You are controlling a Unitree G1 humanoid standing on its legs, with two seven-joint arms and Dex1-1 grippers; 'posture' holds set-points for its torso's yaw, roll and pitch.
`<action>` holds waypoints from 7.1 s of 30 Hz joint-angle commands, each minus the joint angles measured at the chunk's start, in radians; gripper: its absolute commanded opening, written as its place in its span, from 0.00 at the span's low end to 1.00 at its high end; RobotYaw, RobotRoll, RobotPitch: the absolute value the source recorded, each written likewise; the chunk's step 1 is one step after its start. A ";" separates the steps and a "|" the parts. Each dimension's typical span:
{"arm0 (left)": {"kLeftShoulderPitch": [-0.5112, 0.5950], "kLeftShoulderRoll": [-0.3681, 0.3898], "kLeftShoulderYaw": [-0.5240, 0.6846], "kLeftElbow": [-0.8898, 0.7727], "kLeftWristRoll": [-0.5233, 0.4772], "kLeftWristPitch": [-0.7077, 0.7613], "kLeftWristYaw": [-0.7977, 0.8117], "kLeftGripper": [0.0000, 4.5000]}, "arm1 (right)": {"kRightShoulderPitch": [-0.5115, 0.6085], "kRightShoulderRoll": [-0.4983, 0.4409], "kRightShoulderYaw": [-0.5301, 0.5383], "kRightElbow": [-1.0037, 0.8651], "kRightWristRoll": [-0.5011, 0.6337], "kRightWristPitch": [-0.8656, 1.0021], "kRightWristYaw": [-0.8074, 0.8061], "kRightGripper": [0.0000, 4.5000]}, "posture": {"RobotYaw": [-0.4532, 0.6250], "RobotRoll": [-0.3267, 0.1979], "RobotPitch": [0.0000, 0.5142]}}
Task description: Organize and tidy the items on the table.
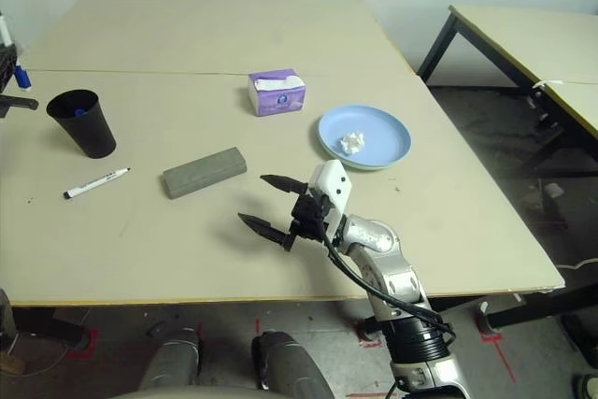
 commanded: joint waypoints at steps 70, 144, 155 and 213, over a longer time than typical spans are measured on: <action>0.260 0.610 -0.367 -0.216 0.075 0.385 -0.851 1.00 | -0.052 0.023 0.099 0.027 -0.019 -0.071 0.142 1.00 | 0.40 0.62 0.27; 0.058 0.256 -0.517 0.209 0.364 0.217 -0.658 0.06 | -0.020 0.010 0.124 -0.085 -0.011 -0.008 0.076 1.00 | 0.35 0.62 0.26; 0.243 0.320 -0.469 -0.071 0.213 0.302 -0.859 0.06 | -0.027 0.022 0.101 -0.013 -0.003 -0.034 0.082 1.00 | 0.36 0.62 0.25; -0.118 0.045 -0.040 0.232 0.017 -0.018 -0.079 0.06 | -0.031 0.046 0.025 0.047 -0.033 -0.013 -0.050 1.00 | 0.37 0.62 0.24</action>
